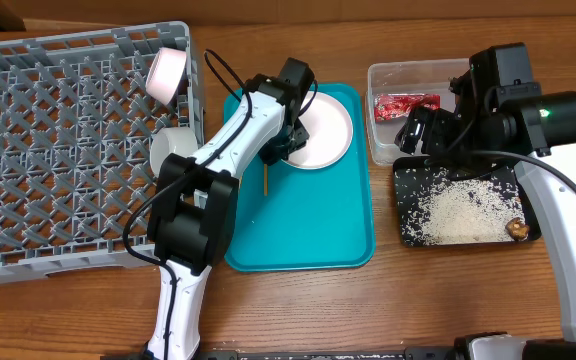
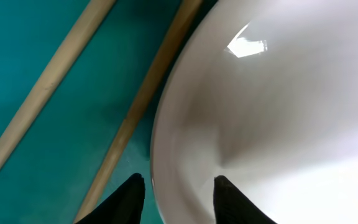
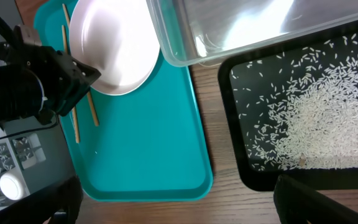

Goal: Sort waste into correct bins and load items into the dishwasher
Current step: 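Grasp the white plate's edge with the left gripper, then lift the plate and stand it in the rack's back slots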

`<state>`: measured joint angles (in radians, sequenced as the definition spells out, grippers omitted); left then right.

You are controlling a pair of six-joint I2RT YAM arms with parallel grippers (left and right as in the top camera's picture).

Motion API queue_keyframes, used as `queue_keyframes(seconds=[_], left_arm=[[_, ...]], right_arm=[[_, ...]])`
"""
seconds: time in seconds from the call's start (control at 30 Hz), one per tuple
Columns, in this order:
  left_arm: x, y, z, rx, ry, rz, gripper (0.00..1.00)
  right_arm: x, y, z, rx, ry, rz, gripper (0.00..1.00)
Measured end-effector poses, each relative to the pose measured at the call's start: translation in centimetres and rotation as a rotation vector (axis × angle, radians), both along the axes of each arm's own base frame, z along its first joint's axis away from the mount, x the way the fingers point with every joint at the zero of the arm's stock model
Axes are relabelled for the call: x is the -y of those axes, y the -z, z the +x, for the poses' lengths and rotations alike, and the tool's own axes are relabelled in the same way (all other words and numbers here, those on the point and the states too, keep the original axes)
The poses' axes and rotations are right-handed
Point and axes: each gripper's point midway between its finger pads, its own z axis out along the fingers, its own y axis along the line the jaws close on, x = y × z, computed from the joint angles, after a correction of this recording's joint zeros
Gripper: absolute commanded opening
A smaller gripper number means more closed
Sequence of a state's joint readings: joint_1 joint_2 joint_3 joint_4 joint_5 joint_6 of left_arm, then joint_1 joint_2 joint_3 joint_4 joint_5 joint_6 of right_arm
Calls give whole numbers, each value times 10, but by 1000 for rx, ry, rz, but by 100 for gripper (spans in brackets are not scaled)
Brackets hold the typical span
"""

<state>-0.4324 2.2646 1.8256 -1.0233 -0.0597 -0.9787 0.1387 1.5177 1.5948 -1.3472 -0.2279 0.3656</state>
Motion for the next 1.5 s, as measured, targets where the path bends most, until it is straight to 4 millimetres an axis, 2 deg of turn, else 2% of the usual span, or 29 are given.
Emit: queue_keyframes(seconds=[0.4,0.5,0.53,0.57,0.87,1.03,1.1,1.17,1.3,1.4,1.5], left_arm=[[7,3,0,12,7,-6,29],[8,8,-1,6,9,-5,20],[9,11,-1,0,6,-5,9],[9,14,-2,-6,8,-5,4],[12,10,2,8,7,-21,4],[8,1,-1,-8,79,-4,4],[5,-13,3,8,127,-2,4],[0,-42,10,61,195,3,4],[-26,-130,19,235,327,101,4],[-62,-215,18,415,406,268,4],[-100,-268,8,494,425,457,4]], right_arm=[[0,0,0,0,0,0,100],[0,0,0,0,0,0,100],[0,0,0,0,0,0,100],[0,0,0,-1,0,0,100],[0,0,0,0,0,0,100],[0,0,0,0,0,0,100],[0,0,0,0,0,-1,100],[0,0,0,0,0,0,100],[0,0,0,0,0,-1,100],[0,0,0,-1,0,0,100],[0,0,0,0,0,0,100]])
